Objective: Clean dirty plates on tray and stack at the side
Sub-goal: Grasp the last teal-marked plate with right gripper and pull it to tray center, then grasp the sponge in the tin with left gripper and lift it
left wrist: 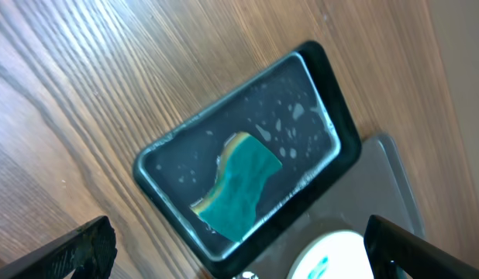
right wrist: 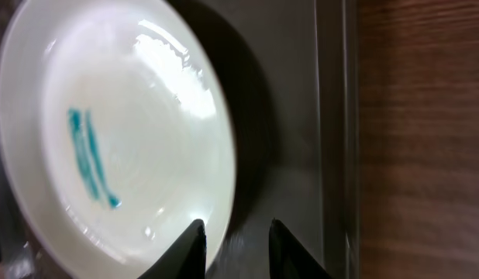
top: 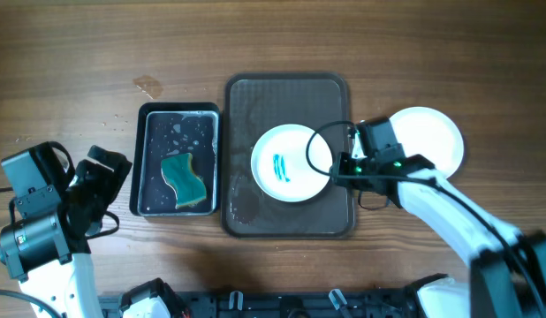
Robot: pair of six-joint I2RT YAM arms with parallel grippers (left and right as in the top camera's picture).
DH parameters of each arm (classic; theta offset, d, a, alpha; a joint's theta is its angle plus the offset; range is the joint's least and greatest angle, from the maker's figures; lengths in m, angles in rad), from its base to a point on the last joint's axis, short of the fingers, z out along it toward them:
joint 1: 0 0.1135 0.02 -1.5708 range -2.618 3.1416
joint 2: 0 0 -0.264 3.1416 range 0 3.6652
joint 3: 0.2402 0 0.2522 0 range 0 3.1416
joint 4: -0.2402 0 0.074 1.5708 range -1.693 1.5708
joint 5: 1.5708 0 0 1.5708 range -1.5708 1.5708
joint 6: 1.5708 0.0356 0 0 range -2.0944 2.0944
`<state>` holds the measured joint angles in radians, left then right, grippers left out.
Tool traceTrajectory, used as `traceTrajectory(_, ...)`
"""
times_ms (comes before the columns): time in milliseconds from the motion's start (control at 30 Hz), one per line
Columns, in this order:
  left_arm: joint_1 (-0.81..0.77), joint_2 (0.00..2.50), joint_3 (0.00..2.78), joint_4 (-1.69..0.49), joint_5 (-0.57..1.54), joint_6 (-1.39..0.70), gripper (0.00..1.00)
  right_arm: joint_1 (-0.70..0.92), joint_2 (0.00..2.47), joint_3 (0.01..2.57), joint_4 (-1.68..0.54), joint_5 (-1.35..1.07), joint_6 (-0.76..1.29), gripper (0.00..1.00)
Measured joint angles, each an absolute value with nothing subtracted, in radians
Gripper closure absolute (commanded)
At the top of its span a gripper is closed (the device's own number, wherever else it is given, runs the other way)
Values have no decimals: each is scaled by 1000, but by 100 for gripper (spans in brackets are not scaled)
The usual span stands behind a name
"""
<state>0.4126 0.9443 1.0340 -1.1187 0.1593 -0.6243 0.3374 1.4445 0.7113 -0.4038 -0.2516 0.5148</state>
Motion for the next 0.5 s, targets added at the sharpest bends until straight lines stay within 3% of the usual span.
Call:
traceTrajectory(133, 374, 957, 1034, -1126, 250, -547, 0, 338, 1221, 722, -463, -278, 454, 68)
traceTrajectory(233, 256, 1037, 1034, -1145, 244, -500, 1, 338, 1096, 728, -500, -289, 425, 67)
traceTrajectory(333, 121, 1175, 1016, -1126, 197, -446, 21, 338, 1065, 728, -531, -292, 414, 67)
traceTrajectory(500, 4, 1454, 1000, -1082, 93, -463, 39, 337, 1073, 728, -611, -292, 413, 67)
